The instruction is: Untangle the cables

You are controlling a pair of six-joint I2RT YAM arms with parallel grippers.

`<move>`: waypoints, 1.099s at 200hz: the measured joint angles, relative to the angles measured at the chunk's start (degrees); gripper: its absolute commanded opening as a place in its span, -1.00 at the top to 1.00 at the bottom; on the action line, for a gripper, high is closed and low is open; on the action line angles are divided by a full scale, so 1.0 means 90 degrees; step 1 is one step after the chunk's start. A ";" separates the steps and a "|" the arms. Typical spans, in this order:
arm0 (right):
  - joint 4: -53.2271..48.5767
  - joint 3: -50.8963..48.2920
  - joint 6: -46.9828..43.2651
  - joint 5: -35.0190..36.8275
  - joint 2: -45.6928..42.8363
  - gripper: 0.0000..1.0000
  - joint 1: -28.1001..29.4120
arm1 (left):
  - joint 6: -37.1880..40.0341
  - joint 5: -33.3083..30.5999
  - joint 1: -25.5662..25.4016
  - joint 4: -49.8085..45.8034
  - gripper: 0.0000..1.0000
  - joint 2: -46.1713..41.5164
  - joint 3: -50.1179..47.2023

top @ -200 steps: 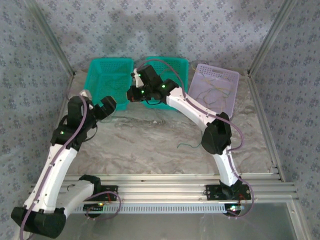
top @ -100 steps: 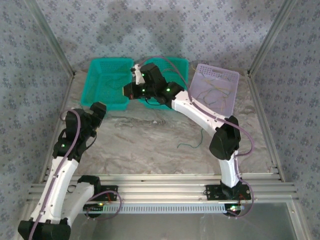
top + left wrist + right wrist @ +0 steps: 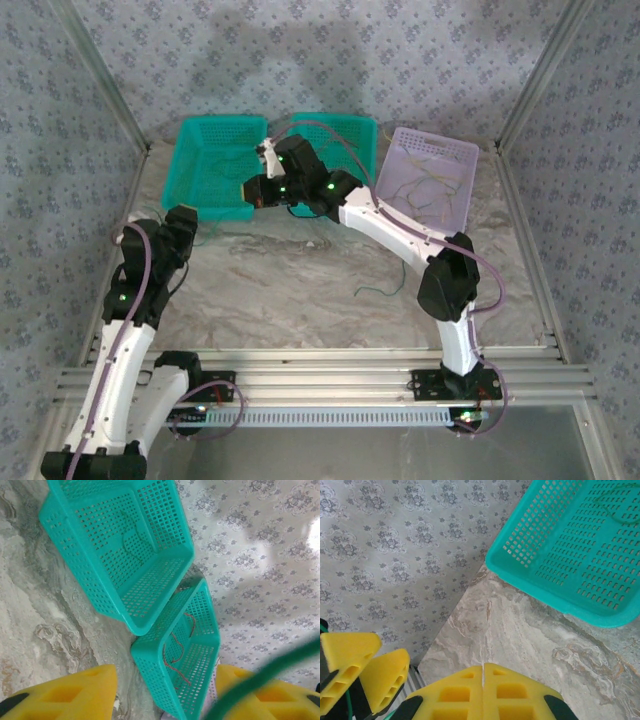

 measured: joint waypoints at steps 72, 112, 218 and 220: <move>0.0068 0.0000 0.0114 -0.0022 0.0015 1.00 -0.0102 | -0.0124 0.0204 0.0036 0.0039 0.51 -0.0019 -0.0146; 0.0078 0.0007 0.0114 -0.0024 0.0097 1.00 -0.0141 | -0.0233 0.0355 0.0036 0.0100 0.86 -0.0022 -0.0146; -0.0068 -0.0078 -0.0129 0.0097 0.0219 -0.09 -0.0328 | -0.0170 0.0457 0.0080 0.0102 1.00 -0.0053 -0.0112; -0.0075 -0.0107 -0.0148 0.0131 0.0187 -0.11 -0.0342 | -0.0138 0.0457 0.0085 0.0090 1.00 -0.0039 -0.0095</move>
